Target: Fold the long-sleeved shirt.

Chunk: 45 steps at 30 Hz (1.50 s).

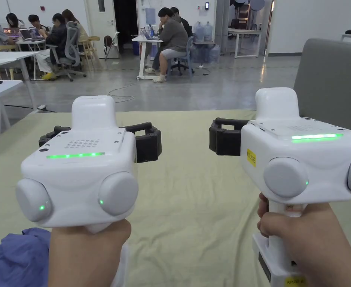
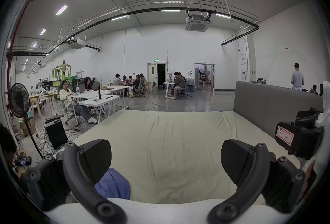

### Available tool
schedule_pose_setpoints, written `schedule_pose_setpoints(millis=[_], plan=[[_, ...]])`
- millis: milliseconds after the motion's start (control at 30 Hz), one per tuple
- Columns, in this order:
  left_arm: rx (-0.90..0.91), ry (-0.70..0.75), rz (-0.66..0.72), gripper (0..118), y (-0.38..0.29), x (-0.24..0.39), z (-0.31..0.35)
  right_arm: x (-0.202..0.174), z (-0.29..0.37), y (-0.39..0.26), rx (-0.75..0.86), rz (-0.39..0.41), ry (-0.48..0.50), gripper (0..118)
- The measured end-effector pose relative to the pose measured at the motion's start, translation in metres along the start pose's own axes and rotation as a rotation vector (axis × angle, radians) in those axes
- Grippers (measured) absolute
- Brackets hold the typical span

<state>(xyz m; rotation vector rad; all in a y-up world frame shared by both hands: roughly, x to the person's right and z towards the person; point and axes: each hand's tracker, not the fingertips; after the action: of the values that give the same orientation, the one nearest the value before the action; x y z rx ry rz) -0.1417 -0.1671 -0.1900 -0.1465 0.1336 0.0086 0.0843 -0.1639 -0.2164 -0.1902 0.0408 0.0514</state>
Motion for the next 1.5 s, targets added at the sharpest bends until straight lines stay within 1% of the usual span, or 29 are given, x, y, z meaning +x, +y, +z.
schedule_pose_setpoints(millis=[1500], plan=[[-0.011,-0.009,-0.009,118,-0.0023,-0.0007,-0.0018,-0.0017,-0.0001,-0.003,-0.004,-0.007,0.004,118]])
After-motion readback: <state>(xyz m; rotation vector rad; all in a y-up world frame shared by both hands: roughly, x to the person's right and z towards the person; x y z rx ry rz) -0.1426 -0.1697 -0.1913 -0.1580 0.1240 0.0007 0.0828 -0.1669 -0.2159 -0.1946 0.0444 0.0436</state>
